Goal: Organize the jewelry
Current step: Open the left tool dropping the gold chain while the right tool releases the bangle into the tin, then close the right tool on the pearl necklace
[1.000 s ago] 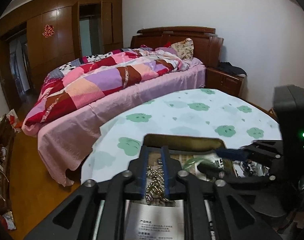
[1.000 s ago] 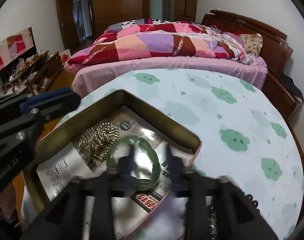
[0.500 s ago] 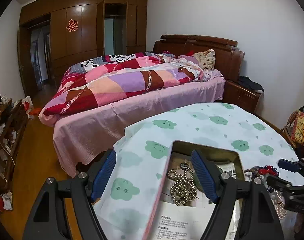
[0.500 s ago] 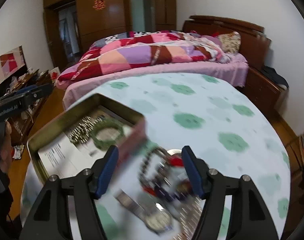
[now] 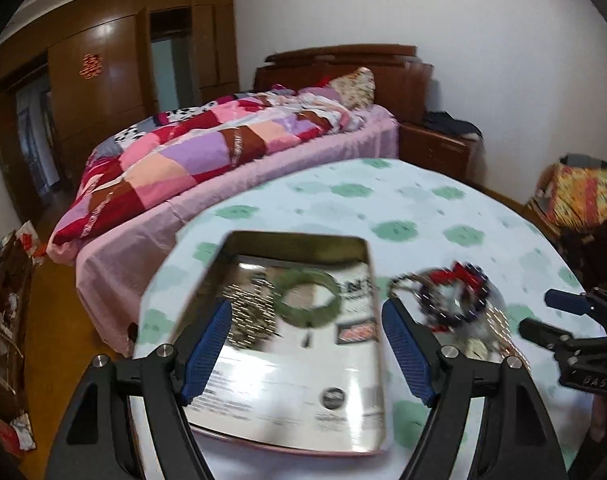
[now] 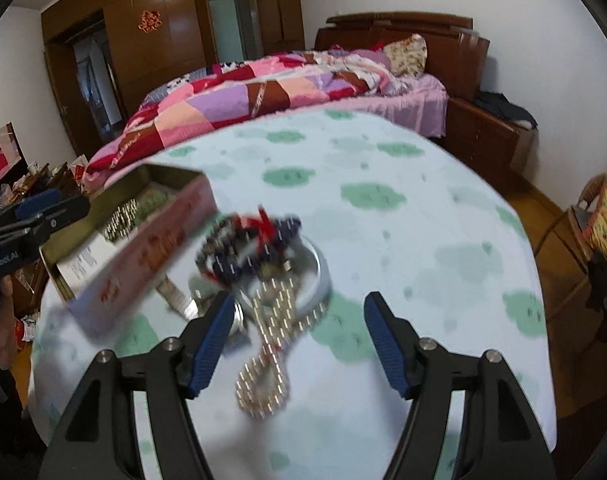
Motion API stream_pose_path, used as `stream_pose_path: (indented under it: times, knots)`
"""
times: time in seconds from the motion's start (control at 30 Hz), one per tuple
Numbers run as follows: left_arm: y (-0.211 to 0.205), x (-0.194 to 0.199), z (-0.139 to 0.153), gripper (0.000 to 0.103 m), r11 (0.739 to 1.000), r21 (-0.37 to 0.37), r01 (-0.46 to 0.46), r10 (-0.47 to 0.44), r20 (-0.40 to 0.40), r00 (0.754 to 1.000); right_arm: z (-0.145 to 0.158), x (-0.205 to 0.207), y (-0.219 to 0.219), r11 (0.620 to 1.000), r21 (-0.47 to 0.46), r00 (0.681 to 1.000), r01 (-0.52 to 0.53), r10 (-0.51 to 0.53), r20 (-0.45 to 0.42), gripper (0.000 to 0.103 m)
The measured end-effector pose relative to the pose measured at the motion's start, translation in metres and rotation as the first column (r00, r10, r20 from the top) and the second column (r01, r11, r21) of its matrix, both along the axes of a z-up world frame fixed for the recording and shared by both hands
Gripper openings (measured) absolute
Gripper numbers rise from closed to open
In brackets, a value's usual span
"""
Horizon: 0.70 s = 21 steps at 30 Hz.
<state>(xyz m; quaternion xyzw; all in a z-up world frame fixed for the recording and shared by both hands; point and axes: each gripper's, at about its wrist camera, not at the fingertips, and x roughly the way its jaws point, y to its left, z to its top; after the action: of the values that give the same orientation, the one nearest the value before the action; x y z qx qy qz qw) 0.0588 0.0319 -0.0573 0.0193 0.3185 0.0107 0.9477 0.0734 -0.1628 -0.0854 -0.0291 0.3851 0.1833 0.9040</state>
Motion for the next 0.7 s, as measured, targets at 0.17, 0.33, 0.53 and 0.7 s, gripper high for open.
stream_pose_path:
  times: [0.17, 0.33, 0.53, 0.7]
  knots:
    - [-0.016, -0.003, -0.008, 0.078, 1.000, 0.002, 0.031, -0.031, -0.025, 0.999, -0.016, -0.006, 0.001, 0.999, -0.010, 0.998, -0.032, 0.032, -0.046, 0.069]
    - [-0.028, -0.007, -0.013, 0.077, 0.998, -0.003, 0.064, -0.065, -0.035, 0.997, -0.027, -0.005, 0.014, 0.996, -0.047, 0.994, -0.078, 0.074, -0.075, 0.060]
    - [-0.038, -0.009, -0.016, 0.077, 0.995, -0.012, 0.096, -0.096, -0.040, 0.995, -0.033, -0.007, 0.014, 0.994, -0.058, 0.994, -0.093, 0.089, -0.066, 0.017]
    - [-0.050, -0.013, -0.017, 0.077, 0.990, -0.012, 0.137, -0.138, -0.037, 0.990, -0.031, -0.007, 0.005, 0.997, -0.066, 0.998, -0.045, 0.043, -0.037, 0.015]
